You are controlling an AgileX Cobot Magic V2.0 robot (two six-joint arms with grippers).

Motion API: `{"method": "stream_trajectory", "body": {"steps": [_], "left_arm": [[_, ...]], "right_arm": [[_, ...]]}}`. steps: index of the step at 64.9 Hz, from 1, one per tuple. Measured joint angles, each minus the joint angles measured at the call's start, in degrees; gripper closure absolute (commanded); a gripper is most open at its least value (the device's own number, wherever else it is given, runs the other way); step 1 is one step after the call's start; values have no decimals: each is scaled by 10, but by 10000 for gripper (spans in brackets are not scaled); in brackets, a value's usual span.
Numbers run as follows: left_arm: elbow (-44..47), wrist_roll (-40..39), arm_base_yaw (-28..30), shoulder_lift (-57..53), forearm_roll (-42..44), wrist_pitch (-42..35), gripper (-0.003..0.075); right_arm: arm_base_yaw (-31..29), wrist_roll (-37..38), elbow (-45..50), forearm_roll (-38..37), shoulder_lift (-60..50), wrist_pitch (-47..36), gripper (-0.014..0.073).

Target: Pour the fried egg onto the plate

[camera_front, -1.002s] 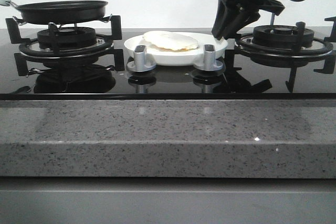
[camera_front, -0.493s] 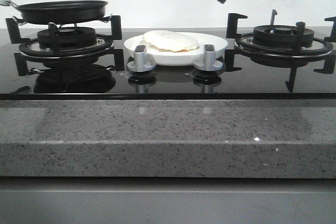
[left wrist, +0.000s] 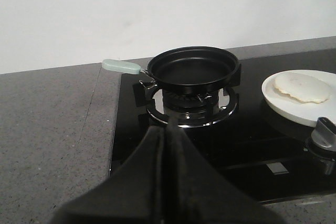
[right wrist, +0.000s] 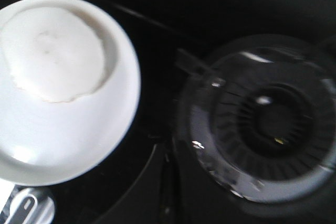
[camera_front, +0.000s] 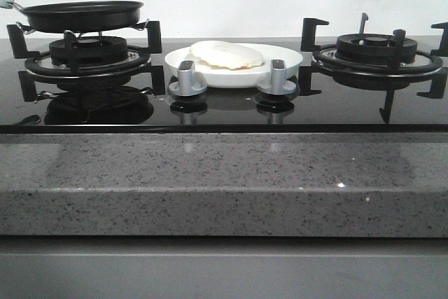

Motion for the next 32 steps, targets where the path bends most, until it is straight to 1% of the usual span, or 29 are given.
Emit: {"method": "stream_trajectory", "body": {"steps": [6,13,24,28,32], "left_arm": [[0,0,0,0,0,-1,739],[0,0,0,0,0,-1,739],[0,0,0,0,0,-1,739],[0,0,0,0,0,-1,739],[0,0,0,0,0,-1,739]], "right_arm": [[0,12,28,-18,-47,0,658],[0,18,87,-19,-111,0,658],[0,21,247,-19,-231,0,658],[0,21,312,-20,-275,-16,658],[0,21,385,-20,-324,-51,658]]}}
